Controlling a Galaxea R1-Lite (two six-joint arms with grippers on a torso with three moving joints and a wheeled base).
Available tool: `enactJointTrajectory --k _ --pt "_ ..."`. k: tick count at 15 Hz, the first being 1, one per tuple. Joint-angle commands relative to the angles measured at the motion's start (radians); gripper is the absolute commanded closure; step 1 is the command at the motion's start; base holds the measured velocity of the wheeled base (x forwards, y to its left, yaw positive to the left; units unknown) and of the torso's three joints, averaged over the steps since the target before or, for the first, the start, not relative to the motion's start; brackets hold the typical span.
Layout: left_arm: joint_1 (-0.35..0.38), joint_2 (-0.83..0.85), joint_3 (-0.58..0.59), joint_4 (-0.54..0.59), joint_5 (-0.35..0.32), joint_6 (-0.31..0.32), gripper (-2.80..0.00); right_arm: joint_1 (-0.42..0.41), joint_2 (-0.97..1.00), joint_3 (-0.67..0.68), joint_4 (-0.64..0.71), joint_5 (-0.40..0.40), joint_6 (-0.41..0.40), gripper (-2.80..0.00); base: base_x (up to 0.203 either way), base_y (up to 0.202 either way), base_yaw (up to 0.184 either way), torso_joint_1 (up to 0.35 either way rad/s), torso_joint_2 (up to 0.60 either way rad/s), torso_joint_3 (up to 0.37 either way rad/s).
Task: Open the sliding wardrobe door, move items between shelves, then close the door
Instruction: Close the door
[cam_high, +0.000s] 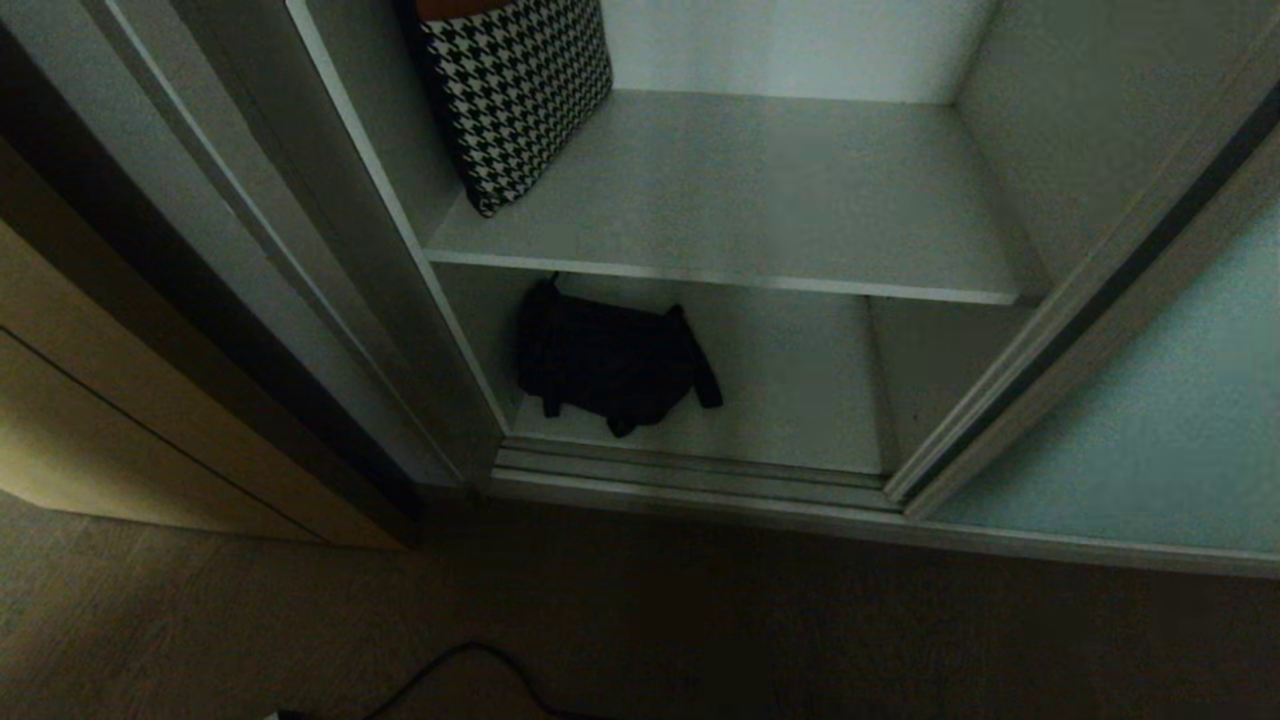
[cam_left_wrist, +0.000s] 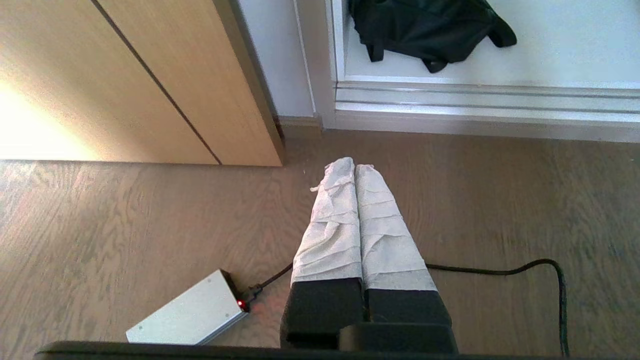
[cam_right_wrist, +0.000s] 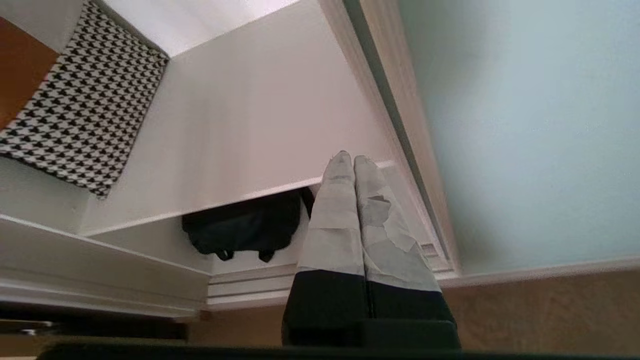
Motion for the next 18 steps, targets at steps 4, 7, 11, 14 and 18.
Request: enactJointTrajectory --k 4,7,11,14,18 --pt "0.0 0.002 0.0 0.0 0.0 0.001 0.0 -0.061 0.057 0.022 -0.052 0.035 0.007 0.0 0.0 0.0 0.0 0.0 0.0 0.0" --pt "0.0 0.002 0.0 0.0 0.0 0.001 0.0 -0.125 0.08 0.027 -0.086 0.082 0.007 0.0 0.0 0.0 0.0 0.0 0.0 0.0" --pt "0.0 0.002 0.0 0.0 0.0 0.001 0.0 -0.141 0.102 0.023 -0.095 0.118 0.008 0.0 0.0 0.0 0.0 0.0 0.0 0.0" --pt "0.0 0.002 0.0 0.0 0.0 0.001 0.0 -0.136 0.117 0.037 -0.095 0.148 0.008 0.0 0.0 0.0 0.0 0.0 0.0 0.0" --pt "0.0 0.002 0.0 0.0 0.0 0.001 0.0 -0.125 0.128 0.033 -0.096 0.168 0.007 0.0 0.0 0.0 0.0 0.0 0.0 0.0"
